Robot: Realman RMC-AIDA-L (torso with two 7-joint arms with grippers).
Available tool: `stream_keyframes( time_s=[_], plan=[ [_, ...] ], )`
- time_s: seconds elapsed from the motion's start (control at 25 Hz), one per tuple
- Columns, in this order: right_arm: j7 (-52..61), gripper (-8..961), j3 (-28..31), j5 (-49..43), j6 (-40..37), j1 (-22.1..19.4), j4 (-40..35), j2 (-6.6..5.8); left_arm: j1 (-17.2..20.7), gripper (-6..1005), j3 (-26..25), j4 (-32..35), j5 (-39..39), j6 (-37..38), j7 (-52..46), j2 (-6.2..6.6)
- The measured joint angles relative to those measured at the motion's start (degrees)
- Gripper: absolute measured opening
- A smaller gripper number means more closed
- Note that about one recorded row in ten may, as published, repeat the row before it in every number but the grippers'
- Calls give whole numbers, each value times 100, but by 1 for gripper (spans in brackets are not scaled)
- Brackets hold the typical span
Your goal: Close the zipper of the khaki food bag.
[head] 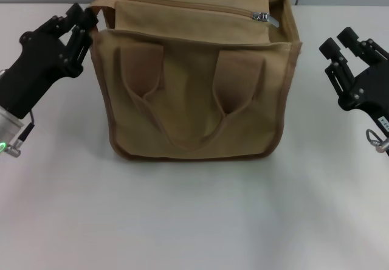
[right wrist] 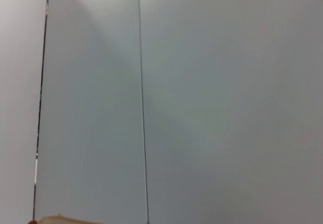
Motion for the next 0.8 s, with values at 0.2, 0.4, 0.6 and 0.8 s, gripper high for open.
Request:
stream_keyframes(
  time_s=[0.2, 0.4, 0.6, 0.8],
  plan=[
    [103, 343, -10, -10, -97, -3, -24, 2, 233, 287, 76, 193, 6, 269, 6, -4],
    [167, 505, -37, -170, -433, -64, -37, -1, 678, 452, 454, 695, 10, 580, 5, 8],
    [691, 629, -53, -473, -916, -180, -306, -27, 1217, 677, 991, 1366, 15, 972, -54, 50],
    [2257, 674, -228, -1275, -1057, -201, -1396, -38, 1501, 834, 1429, 1610, 61, 1421, -156, 151]
  ],
)
